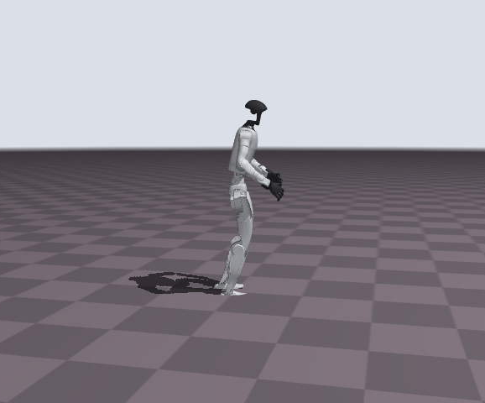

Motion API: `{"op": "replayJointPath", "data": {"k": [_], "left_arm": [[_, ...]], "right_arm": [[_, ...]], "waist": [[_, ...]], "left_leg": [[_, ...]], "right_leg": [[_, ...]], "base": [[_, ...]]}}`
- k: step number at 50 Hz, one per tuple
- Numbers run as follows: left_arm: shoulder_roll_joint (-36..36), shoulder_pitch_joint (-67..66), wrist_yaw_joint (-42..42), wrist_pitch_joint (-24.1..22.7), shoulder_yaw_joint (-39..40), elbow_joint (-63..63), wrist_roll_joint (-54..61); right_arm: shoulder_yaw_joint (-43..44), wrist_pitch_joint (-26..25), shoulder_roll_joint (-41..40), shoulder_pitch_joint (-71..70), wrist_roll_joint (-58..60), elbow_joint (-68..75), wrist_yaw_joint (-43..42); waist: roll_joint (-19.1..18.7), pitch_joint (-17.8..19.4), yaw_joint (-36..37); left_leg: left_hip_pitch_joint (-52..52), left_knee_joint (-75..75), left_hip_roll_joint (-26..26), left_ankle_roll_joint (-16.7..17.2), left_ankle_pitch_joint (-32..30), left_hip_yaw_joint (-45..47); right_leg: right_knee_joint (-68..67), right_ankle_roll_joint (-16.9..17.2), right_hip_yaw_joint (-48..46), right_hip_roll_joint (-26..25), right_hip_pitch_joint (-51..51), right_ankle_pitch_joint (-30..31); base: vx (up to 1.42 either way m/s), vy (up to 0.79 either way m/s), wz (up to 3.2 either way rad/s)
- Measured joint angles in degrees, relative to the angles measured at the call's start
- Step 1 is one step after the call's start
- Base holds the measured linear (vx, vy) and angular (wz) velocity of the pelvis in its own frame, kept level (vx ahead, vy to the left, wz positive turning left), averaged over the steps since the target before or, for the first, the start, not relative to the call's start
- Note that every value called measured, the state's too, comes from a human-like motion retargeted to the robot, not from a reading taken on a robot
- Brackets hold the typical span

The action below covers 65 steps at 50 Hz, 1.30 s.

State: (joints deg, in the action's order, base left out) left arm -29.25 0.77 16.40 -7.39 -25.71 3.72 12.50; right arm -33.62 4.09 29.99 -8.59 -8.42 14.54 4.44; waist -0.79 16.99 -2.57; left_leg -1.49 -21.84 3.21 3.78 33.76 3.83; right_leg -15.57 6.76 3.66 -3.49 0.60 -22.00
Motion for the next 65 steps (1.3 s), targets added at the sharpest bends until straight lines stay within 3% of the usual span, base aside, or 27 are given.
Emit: {"op": "replayJointPath", "data": {"k": [12,26,42,55,65], "left_arm": [[0.0,2.8,2.1,0.9,-1.9,9.7,-4.4],[0.7,2.8,-0.4,0.6,-1.3,14.9,-10.1],[1.9,0.7,-4.1,2.2,2.2,24.9,-12.0],[2.6,2.4,-3.1,4.0,4.4,38.6,-14.7],[3.0,4.3,-2.6,3.6,6.0,37.3,-15.4]], "right_arm": [[0.2,-0.3,0.2,-1.0,-3.6,1.7,1.1],[2.1,0.4,-2.1,1.1,-7.3,4.0,-0.6],[2.6,-0.7,-3.0,1.1,-7.8,5.6,0.8],[0.6,-2.5,-3.8,-3.7,-4.3,5.1,2.6],[0.8,-3.3,-5.9,-7.1,-3.1,3.4,2.5]], "waist": [[0.7,0.8,-2.5],[4.9,0.9,-5.5],[6.7,-1.1,-3.7],[6.9,-2.9,-1.3],[3.7,-3.3,0.0]], "left_leg": [[-5.5,11.2,3.7,-0.8,-4.9,-2.2],[-10.5,24.5,8.7,-1.5,-12.3,-3.6],[-7.9,24.8,9.5,-1.7,-14.5,-3.4],[-5.4,24.7,8.3,-1.4,-16.0,-3.4],[0.0,24.4,3.9,-0.3,-17.1,-3.2]], "right_leg": [[-8.4,0.9,2.5,1.8,4.1,-2.9],[-27.0,4.4,3.5,5.7,14.5,-6.5],[-32.7,2.4,-1.9,13.5,18.5,-9.5],[-24.0,1.5,-2.8,12.8,13.5,-10.7],[-8.5,0.9,-6.0,8.7,11.1,-4.1]], "base": [[-0.04,0.08,-0.13],[-0.06,0.07,-0.01],[0.00,0.00,0.00],[-0.01,-0.04,0.01],[-0.01,-0.07,0.02]]}}
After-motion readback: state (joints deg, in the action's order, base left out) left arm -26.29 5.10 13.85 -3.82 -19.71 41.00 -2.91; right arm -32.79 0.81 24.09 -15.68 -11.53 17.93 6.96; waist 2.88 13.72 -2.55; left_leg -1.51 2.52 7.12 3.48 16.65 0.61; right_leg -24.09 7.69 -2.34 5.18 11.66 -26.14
